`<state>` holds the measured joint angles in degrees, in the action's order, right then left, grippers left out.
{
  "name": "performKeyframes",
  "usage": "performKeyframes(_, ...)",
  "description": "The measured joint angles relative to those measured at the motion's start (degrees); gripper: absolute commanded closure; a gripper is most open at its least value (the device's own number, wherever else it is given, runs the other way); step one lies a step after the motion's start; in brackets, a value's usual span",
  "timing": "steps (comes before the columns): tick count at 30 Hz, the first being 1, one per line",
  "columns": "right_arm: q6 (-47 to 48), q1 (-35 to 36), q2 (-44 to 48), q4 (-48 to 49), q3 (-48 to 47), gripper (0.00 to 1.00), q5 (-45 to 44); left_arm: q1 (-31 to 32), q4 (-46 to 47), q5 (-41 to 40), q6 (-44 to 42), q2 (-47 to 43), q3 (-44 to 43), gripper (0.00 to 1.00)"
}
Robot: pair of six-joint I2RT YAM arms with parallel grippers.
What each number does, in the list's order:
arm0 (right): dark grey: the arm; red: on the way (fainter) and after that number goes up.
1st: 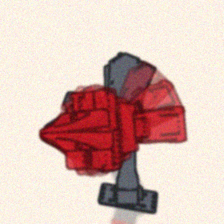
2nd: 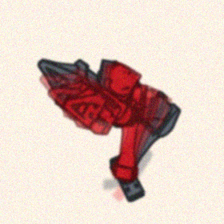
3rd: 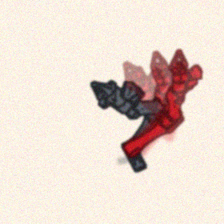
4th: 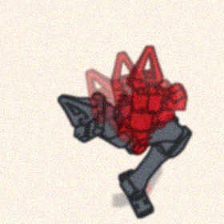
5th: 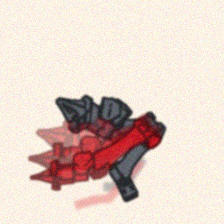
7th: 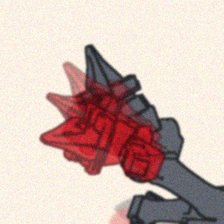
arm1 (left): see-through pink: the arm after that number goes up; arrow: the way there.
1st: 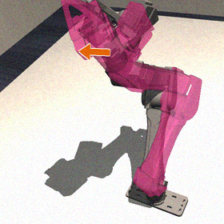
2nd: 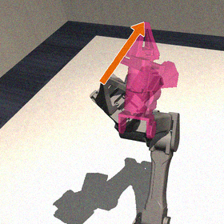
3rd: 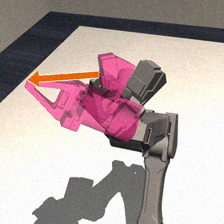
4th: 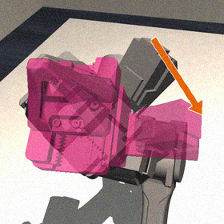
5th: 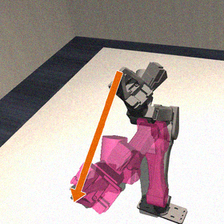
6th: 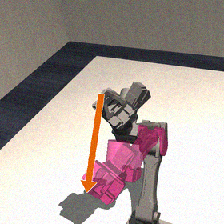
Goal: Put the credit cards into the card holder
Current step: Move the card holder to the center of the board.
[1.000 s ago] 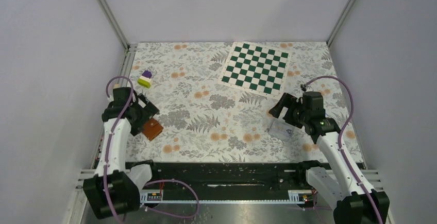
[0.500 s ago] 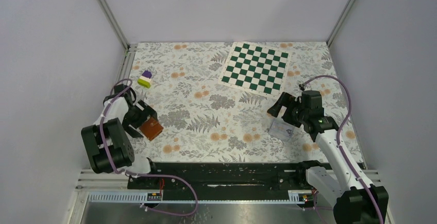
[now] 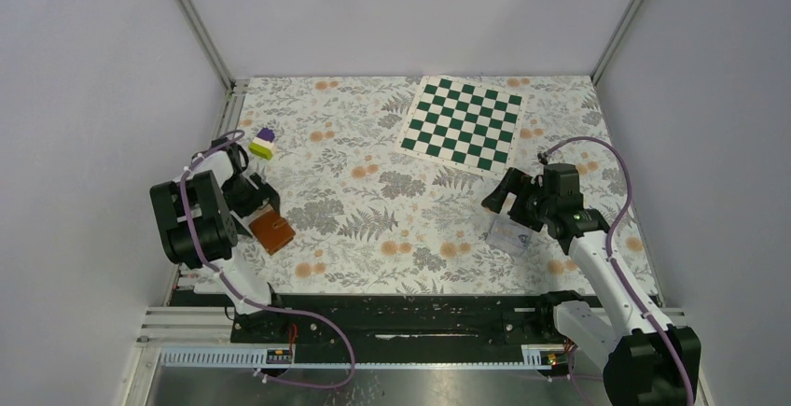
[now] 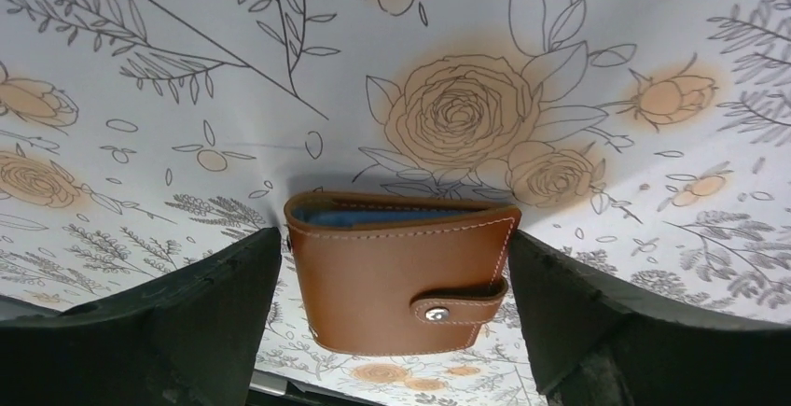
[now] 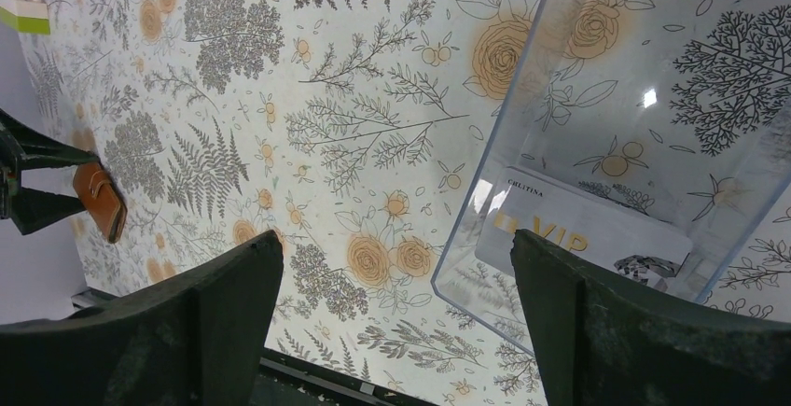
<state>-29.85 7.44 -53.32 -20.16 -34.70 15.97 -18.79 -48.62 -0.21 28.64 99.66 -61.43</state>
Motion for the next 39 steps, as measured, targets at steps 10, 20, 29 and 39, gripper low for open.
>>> performKeyframes(10,0.1,0.0,-0.6,0.2,0.0,0.01,0.0,7.2,-0.9,-1.3,-1.7,1.7,-1.2,0.24)
performKeyframes(20,2.5,0.0,-0.3,-0.7,1.2,0.01,-0.5,25.3,-0.8,2.6,2.2,4.9,-6.2,0.26)
performKeyframes(29,4.2,0.0,0.0,-5.1,-1.4,0.01,-0.4,36.1,2.1,9.2,7.5,5.9,-12.2,0.09)
performKeyframes(39,4.8,6.4,-2.5,-9.9,-9.7,0.01,-0.2,27.1,8.0,15.9,4.9,-13.2,2.7,0.07)
